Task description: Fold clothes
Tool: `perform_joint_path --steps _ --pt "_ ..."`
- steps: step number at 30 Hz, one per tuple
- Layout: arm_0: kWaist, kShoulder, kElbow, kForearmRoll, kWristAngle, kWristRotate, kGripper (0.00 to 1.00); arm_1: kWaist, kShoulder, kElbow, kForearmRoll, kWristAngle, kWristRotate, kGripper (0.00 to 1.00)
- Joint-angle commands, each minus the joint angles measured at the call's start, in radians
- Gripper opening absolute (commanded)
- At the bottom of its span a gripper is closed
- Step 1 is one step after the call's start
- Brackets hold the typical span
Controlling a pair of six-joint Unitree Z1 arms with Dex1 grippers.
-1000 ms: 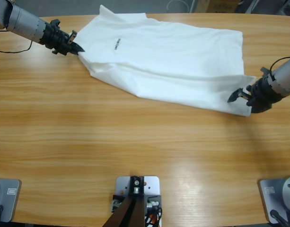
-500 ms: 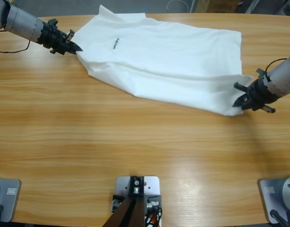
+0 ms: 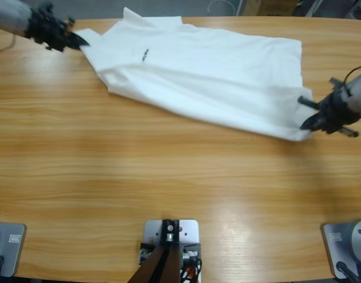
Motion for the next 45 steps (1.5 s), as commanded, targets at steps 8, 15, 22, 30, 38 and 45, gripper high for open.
perform_joint_path --steps 8,15,22,30,38,45 --pt "0.109 -0.17 0.058 0.21 -0.089 0.107 0.0 0.017 -0.303 -0.098 0.311 -0.042 0.016 0.0" --pt "0.051 -0.332 0.288 0.217 -0.086 0.101 0.0 0.13 -0.43 0.004 0.34 -0.002 0.124 0.0" --pt "0.012 -0.429 0.413 0.206 -0.085 0.13 0.0 0.17 -0.447 0.009 0.371 0.037 0.144 0.0" --pt "-0.129 -0.518 0.498 0.207 -0.018 0.062 0.0 0.198 -0.454 0.031 0.365 0.06 0.156 0.0" --pt "-0.092 -0.832 0.676 0.198 0.066 -0.031 0.0 0.213 -0.412 0.039 0.314 0.08 0.156 0.0" --pt "-0.07 -0.85 0.789 0.115 0.072 -0.066 0.0 0.223 -0.42 0.045 0.319 0.081 0.155 0.0"
